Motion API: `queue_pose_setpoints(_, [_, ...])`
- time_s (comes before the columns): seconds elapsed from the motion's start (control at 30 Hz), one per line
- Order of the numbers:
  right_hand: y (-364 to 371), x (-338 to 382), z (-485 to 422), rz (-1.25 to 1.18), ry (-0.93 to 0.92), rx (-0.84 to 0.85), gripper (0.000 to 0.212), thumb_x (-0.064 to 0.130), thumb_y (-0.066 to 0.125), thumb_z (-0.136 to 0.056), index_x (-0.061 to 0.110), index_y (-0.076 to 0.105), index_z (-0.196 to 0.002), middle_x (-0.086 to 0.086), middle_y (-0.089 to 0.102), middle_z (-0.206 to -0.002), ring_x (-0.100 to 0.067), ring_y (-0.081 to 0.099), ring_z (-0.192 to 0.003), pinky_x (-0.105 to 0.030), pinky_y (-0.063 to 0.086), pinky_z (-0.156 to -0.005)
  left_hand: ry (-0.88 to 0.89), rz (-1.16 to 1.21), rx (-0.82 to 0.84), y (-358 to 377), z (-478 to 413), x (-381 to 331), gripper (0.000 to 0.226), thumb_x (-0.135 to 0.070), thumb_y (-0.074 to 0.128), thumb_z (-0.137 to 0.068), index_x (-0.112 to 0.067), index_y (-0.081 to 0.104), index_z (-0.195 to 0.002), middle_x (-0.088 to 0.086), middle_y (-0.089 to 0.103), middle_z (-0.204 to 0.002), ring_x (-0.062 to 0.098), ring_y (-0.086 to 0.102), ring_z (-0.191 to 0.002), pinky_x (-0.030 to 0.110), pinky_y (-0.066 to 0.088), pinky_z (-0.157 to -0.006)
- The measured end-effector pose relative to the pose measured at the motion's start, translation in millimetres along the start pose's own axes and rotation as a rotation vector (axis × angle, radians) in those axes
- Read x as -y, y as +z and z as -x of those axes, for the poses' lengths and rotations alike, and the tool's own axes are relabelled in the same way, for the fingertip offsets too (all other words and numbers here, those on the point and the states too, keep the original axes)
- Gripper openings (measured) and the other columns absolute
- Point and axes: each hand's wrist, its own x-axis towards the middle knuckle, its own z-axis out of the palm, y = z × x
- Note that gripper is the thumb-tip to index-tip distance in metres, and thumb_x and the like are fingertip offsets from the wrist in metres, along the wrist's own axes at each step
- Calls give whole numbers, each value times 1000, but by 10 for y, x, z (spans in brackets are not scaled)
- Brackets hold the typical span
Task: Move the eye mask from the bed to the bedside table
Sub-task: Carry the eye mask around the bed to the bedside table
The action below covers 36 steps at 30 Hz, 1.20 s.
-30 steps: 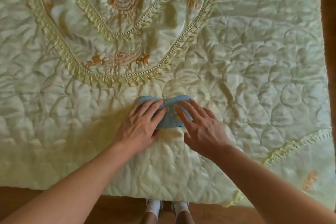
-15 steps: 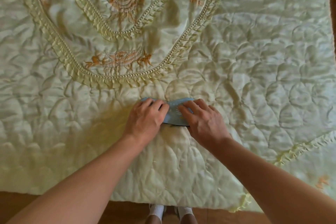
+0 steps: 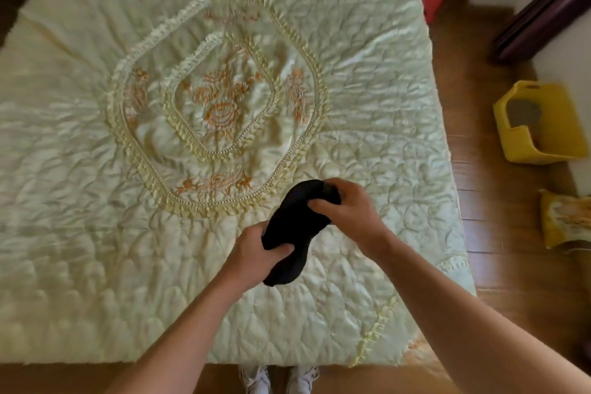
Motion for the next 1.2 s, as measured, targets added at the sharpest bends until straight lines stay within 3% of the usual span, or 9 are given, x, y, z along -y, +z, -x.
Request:
queue_pose_setpoints(0.13, [-285,713,450,-557,194,41,25,11,71,-85,8,71,-111,-13,76,-106,-24,74,-95,-36,60,-76,-55,338,-12,37,565,-754,24,-11,76,-81,-19,71,-103,0,78,-98,14,72,-94,30,55,-83])
queue_pose_setpoints(0.3, [-536,1351,928,-642,204,108,24,6,70,-87,8,72,-111,-13,76,-109,-28,73,-98,-41,60,-87,-87,580,53,-13,1151,-1411,26,-8,73,-83,-15,71,-108,4,78,-102,21,73,-97,35,57,-82])
queue_pose_setpoints(0.53, [-703,1838,1428,-523,6,43,27,1,69,-86,7,70,-112,-13,76,-105,-26,74,-94,-35,62,-73,-87,500,82,-129,1646,-1810,36,-17,79,-79,-12,69,-113,8,76,-107,24,71,-100,37,60,-73])
queue_pose_setpoints(0.63, [-729,1933,1565,-369,-219,-13,25,1,71,-83,7,73,-107,-13,77,-102,-24,74,-95,-38,61,-79,-99,553,52,-111,1730,-1934,34,-13,77,-79,-5,69,-111,12,76,-106,27,72,-98,34,59,-71])
queue_pose_setpoints(0.8, [-766,1978,1757,-52,-583,-17,26,-7,69,-82,13,76,-95,0,77,-93,-9,72,-91,-23,55,-84,-106,652,45,-165,1746,-2082,29,-7,68,-86,1,68,-114,17,74,-105,27,72,-93,30,58,-64])
queue_pose_setpoints(0.97, [-757,1838,1850,145,-717,-28,48,-21,59,-72,16,79,-95,13,73,-106,0,59,-117,-15,44,-97,-59,699,119,-211,1771,-2181,30,-12,67,-90,-14,69,-120,13,74,-113,27,71,-103,40,59,-88])
queue_pose_setpoints(1.1, [-792,1748,1867,190,-806,-66,55,-25,55,-66,15,79,-95,11,73,-108,-8,57,-124,-22,46,-100,-65,759,176,-232,1852,-2178,23,-10,58,-95,-10,69,-116,12,77,-99,23,74,-86,28,60,-64])
queue_pose_setpoints(1.2, [-807,1722,1908,218,-829,-61,54,-25,54,-66,13,79,-95,7,74,-109,-13,57,-126,-27,48,-102,-62,779,201,-237,1915,-2166,26,-10,56,-96,-4,67,-119,13,77,-94,22,75,-80,26,59,-59])
